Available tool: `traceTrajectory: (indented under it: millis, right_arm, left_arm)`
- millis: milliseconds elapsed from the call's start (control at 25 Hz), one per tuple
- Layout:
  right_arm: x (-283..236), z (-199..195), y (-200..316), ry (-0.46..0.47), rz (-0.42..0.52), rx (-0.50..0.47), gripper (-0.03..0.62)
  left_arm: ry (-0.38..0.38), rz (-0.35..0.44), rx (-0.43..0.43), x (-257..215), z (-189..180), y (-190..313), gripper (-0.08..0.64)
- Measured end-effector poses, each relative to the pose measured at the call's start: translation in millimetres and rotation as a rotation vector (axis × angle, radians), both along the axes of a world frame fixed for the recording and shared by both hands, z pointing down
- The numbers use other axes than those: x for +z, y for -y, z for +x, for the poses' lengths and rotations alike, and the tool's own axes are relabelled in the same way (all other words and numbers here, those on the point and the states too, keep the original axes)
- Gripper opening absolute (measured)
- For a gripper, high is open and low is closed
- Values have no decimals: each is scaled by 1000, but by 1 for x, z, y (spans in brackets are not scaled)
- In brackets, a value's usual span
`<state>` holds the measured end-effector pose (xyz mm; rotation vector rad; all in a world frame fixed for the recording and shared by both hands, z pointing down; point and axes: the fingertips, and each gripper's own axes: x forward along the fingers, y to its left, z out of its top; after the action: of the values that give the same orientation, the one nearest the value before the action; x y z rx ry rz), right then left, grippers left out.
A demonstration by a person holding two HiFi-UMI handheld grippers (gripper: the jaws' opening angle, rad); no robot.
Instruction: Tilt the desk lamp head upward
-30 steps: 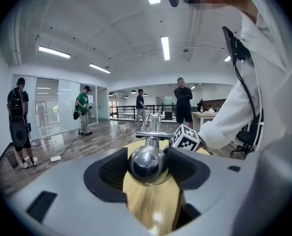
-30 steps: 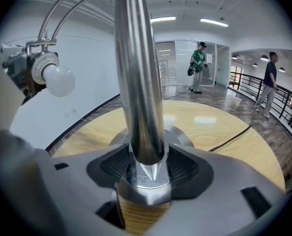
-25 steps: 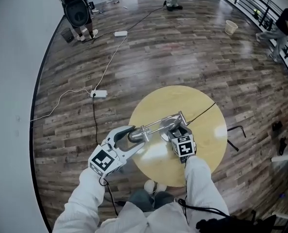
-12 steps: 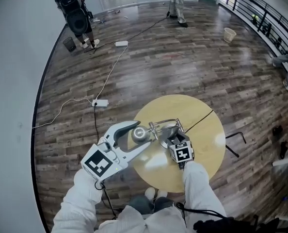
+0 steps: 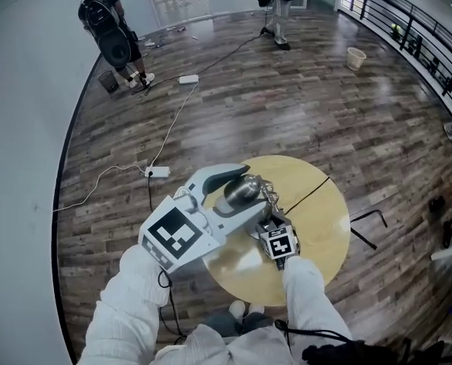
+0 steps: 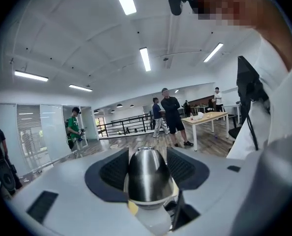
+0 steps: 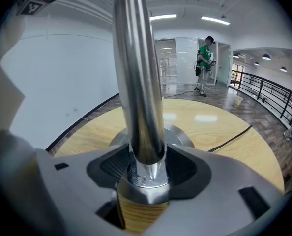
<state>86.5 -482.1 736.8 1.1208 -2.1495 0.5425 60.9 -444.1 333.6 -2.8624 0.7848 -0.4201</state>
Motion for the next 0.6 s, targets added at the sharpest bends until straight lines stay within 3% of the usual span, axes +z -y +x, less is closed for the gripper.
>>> traceTrajectory:
  millis: [320, 600]
  right_arm:
    - [5, -19, -11, -2, 17, 0, 241]
    - [4, -14, -9, 3, 2, -3, 241]
  left_arm:
    - [11, -10, 21, -3, 5, 0, 245]
    - [-53, 5, -27, -7, 5, 3, 245]
